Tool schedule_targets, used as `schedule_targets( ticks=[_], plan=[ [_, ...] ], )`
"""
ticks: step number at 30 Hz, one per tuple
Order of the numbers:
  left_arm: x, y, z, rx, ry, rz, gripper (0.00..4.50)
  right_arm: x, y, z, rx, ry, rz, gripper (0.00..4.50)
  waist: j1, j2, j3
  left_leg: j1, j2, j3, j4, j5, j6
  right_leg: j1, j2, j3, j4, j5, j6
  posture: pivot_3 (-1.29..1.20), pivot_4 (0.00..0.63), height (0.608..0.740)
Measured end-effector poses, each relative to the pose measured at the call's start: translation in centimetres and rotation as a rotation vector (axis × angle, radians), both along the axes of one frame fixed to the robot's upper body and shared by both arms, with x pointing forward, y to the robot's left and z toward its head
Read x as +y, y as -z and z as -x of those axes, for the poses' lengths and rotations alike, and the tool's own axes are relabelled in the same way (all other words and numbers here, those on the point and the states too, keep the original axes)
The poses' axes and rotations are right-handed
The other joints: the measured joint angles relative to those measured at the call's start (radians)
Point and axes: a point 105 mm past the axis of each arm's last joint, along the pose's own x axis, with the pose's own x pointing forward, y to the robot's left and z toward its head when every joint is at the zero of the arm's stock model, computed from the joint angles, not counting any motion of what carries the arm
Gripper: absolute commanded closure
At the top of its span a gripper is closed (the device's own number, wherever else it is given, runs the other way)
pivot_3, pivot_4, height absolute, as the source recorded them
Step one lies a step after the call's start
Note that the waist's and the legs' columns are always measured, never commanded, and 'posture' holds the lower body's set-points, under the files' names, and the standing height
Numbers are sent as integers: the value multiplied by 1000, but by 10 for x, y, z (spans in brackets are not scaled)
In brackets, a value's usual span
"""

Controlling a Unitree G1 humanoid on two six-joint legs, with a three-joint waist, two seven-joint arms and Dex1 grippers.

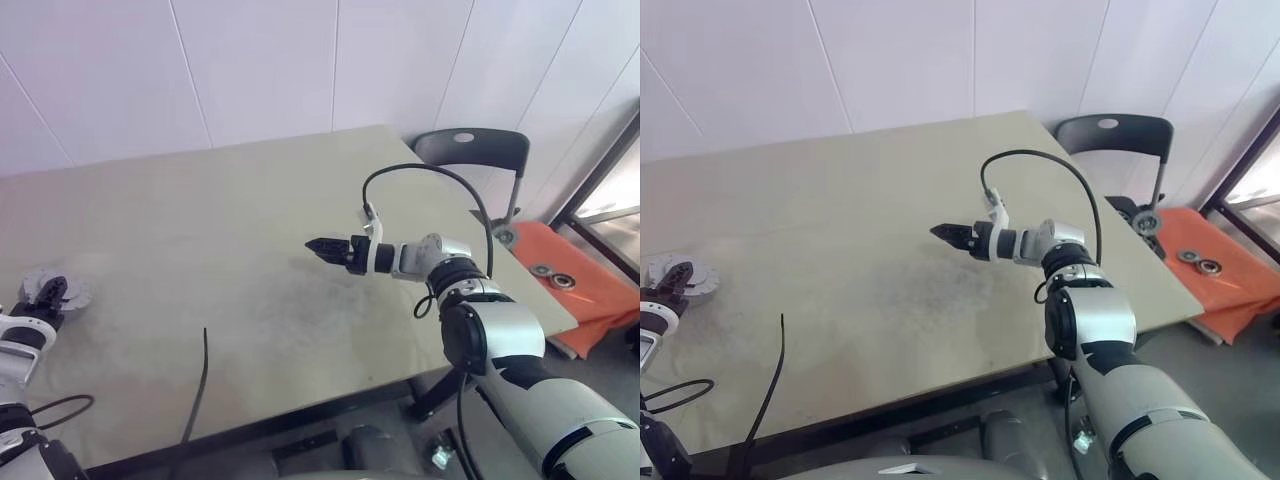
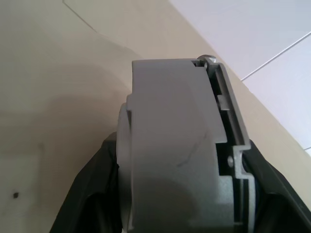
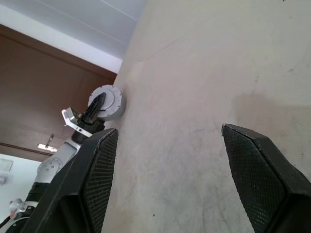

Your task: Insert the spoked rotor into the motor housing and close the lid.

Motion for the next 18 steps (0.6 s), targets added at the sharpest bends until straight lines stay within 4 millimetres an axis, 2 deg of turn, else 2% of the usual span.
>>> schedule_targets(
  ticks=[18],
  plan=[
    [0, 4, -2, 28, 14, -20, 1996, -2, 6, -2, -3, 22, 39, 946, -1, 0, 0, 1, 0, 0, 0, 1, -1, -1, 0, 0, 2, 0, 0, 0, 0, 740]
  ],
)
